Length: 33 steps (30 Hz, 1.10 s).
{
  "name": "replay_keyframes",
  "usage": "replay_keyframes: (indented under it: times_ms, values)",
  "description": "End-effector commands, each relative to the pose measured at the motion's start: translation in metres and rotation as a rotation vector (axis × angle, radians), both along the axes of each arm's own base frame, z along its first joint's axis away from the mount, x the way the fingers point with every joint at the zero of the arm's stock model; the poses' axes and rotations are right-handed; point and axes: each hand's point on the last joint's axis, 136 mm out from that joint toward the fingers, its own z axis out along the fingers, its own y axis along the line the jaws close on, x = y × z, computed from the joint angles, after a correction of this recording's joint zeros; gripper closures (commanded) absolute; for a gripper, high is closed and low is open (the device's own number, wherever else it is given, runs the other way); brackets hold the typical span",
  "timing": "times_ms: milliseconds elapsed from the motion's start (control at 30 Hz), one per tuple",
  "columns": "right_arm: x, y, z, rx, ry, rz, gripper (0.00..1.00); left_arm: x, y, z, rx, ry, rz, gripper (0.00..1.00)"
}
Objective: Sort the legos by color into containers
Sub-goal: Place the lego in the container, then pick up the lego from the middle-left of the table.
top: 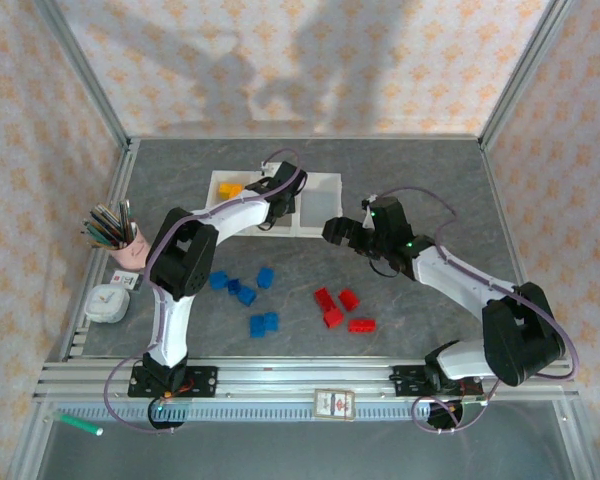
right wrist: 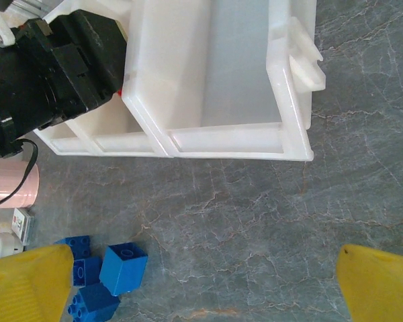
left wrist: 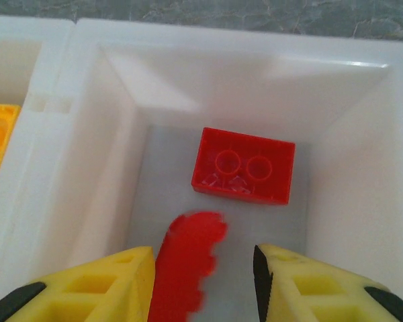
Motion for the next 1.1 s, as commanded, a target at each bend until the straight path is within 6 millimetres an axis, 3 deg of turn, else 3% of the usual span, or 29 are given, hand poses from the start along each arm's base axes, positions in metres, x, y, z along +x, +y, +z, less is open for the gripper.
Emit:
replay_keyframes:
  times_ms: [0, 233, 300, 400, 533, 800, 833, 1067]
  values:
    - [0.011, 0.005, 0.016, 0.01, -0.05, -0.003, 0.0, 0.003, 0.003, 0.017, 0.024, -0.018, 0.0, 0.54]
    - [0.011, 0.006, 0.024, 0.02, -0.065, 0.01, 0.0, -0.012, -0.005, 0.058, -0.09, -0.053, -0.038, 0.55]
    - [0.01, 0.001, 0.023, -0.001, -0.066, -0.006, 0.0, -0.023, -0.01, 0.072, -0.141, -0.064, -0.064, 0.56]
    - [0.007, -0.009, 0.019, -0.029, -0.059, -0.034, 0.0, -0.045, -0.018, 0.078, -0.178, -0.056, -0.099, 0.57]
    - [0.0, -0.025, 0.01, -0.041, -0.032, -0.061, 0.0, -0.083, -0.034, 0.079, -0.212, -0.044, -0.149, 0.57]
    - [-0.028, -0.061, -0.024, -0.077, 0.064, -0.123, 0.0, -0.161, -0.098, 0.065, -0.261, 0.024, -0.337, 0.54]
    - [-0.031, -0.065, -0.02, -0.071, 0.05, -0.132, 0.0, -0.169, -0.105, 0.063, -0.258, 0.032, -0.364, 0.53]
    - [-0.06, -0.091, -0.041, -0.103, 0.133, -0.217, 0.0, -0.211, -0.146, 0.046, -0.206, 0.045, -0.616, 0.49]
